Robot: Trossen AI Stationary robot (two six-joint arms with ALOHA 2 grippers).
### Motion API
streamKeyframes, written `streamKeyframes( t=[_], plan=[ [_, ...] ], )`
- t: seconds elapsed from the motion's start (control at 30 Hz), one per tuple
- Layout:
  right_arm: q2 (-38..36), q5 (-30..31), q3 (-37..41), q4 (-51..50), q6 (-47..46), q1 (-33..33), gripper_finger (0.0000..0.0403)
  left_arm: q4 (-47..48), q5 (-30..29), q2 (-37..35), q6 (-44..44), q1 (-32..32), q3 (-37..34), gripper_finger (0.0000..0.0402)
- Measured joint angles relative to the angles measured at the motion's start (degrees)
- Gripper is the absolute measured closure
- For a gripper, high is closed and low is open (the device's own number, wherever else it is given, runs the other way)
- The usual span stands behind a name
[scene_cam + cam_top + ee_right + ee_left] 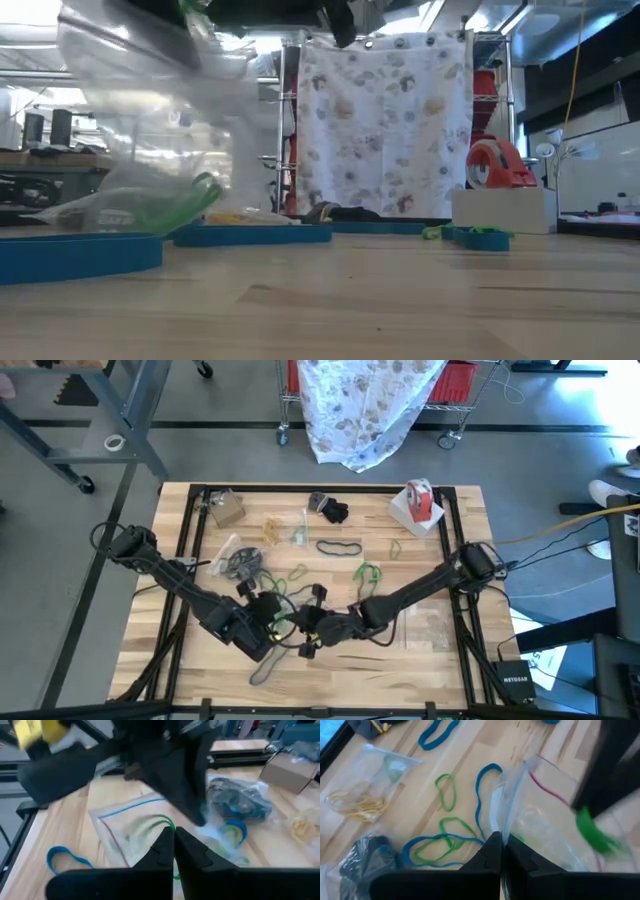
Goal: Sort rubber bands
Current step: Put the green rubber band into the transparent zip bag
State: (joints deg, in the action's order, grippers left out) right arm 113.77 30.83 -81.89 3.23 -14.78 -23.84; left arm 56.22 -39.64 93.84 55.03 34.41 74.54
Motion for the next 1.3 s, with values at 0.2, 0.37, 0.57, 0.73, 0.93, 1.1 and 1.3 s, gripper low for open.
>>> streamKeyframes(
  t=[0.2, 0.37, 0.57, 0.73, 0.93, 1.1, 1.3],
  plan=[
    [0.9, -0.9, 0.0, 0.0, -2.3, 2.0, 0.0387, 0.0, 0.0, 0.0, 0.1, 0.0, 0.0, 0.0401],
    [0.9, -2.4, 0.0, -0.6, -2.3, 2.8, 0.0328, 0.1, 0.0, 0.0, -0.2, 0.0, 0.0, 0.0401],
    [-1.6, -3.5, 0.0, -6.8, -1.5, 2.4, 0.0260, 0.2, 0.0, 0.0, -1.1, 0.0, 0.0, 0.0401],
    [-4.1, -3.4, 0.0, -9.7, -1.2, 1.3, 0.0247, 0.3, 0.0, 0.0, -1.5, 0.0, 0.0, 0.0401],
    [-9.7, -0.5, 0.0, -18.9, -1.6, -1.9, 0.0252, 0.3, 0.0, 0.0, -1.5, 0.0, 0.0, 0.0401],
    [-13.3, 4.5, 0.0, -32.7, -6.2, -4.3, 0.0254, 0.3, 0.0, 0.0, -1.7, 0.0, 0.0, 0.0401],
    [-14.4, 7.7, 0.7, -48.3, -15.7, -4.7, 0.0254, 0.2, 0.0, 0.0, -2.0, 0.0, 0.0, 0.0401]
  ],
)
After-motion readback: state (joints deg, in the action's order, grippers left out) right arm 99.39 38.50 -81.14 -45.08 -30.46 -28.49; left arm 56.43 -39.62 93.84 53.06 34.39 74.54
